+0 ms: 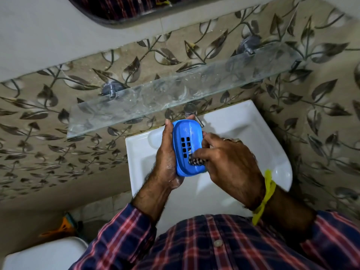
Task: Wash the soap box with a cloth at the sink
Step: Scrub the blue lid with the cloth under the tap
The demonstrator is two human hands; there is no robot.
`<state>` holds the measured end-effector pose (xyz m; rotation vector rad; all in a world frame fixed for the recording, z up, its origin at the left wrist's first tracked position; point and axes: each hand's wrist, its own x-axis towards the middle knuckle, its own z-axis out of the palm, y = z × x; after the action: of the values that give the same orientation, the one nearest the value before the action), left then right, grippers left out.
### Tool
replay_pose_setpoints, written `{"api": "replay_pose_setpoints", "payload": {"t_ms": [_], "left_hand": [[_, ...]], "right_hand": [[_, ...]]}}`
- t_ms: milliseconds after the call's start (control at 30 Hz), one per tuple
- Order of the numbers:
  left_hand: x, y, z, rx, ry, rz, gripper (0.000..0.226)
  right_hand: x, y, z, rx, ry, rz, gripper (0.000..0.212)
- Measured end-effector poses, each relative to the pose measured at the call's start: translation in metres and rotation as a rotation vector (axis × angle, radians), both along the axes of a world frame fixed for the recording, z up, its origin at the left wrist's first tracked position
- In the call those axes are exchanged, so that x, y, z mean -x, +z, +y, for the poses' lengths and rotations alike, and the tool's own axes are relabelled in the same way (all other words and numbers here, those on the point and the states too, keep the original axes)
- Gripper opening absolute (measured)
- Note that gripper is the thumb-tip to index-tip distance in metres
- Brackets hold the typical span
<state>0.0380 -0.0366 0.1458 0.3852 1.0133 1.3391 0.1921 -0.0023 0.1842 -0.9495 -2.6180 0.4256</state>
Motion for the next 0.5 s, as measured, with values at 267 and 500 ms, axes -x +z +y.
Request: {"api": "replay_pose_setpoints", "payload": {"t_ms": [267, 500], "left_hand": [[-0.002, 0.004, 0.001, -0.016, 0.024, 0.006, 0.074], [0.0, 0.004, -0.001, -0.036, 0.067, -0.012, 0.07]], "right_hand": [[0.001, -0.001, -0.007, 0.016, -0.058, 0.057, 0.026], [0.006, 0.002, -0.013, 0.033, -0.068, 0.115, 0.03]]}}
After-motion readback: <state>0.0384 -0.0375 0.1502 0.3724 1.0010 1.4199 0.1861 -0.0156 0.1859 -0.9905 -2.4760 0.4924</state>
